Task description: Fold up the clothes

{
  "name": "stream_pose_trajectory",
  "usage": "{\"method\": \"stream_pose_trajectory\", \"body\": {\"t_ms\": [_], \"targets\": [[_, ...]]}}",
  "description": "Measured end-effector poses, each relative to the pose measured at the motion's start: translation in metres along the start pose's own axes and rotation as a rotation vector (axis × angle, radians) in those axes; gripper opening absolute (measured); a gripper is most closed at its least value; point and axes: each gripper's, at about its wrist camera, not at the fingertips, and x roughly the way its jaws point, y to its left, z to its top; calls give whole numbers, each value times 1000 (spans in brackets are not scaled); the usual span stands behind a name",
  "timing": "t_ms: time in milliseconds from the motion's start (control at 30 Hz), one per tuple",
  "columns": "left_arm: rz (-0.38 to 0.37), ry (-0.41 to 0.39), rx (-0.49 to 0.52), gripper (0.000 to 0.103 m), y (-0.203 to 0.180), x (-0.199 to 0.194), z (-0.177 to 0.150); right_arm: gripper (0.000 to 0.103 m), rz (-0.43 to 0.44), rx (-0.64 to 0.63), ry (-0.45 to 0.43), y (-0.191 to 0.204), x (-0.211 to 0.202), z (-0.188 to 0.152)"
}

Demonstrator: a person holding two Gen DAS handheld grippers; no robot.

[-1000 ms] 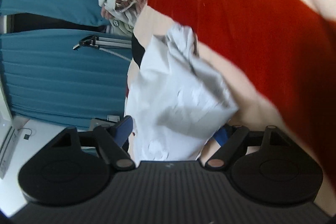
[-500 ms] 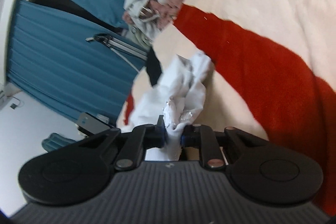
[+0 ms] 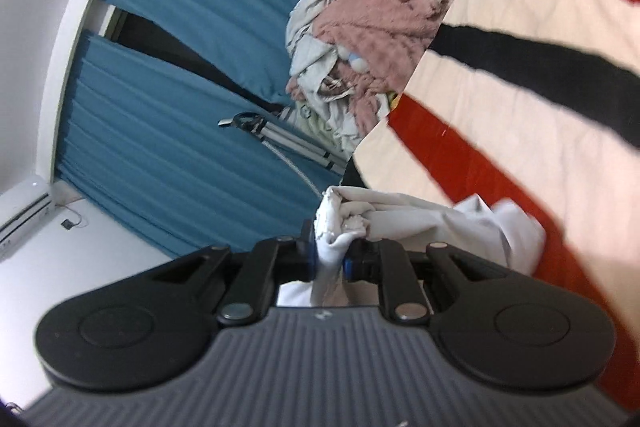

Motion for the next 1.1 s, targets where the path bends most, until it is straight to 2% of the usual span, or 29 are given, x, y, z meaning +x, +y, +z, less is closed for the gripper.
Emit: {"method": "stream_pose_trajectory", "body": {"t_ms": [133,267,367,433,533,600,667,767,867,933,1000,1100], "targets": [[42,86,29,16,-43,72,21,15,-41,43,-6,-19,8,53],[51,98,105,16,-90,162,58,15,-88,32,-20,-32,46,121],[16,69,170,16,-122,229,89,15,-91,-19,-58,-31,80,181],[-35,43,221,16,-140,272,107,15,-88,-80,-108,-24,97,216],[-103,-25,321,16,-146,334,114,15,-93,-154,-185,-27,122,249],[-101,-20,337,15,-132,367,109,15,-122,-166,-200,-46,140,255],[-65,23,340,15,-106,396,97,15,-179,-184,-182,-76,156,246],[29,114,394,15,-54,410,63,15,-266,-183,-99,-130,172,208],[77,170,449,16,-3,395,34,15,-356,-136,11,-177,182,167],[106,192,498,19,8,387,24,17,-400,-108,59,-193,180,144],[136,213,545,21,15,380,16,21,-458,-98,84,-191,177,129],[144,189,613,22,-16,344,13,21,-539,-114,108,-166,165,123]]}}
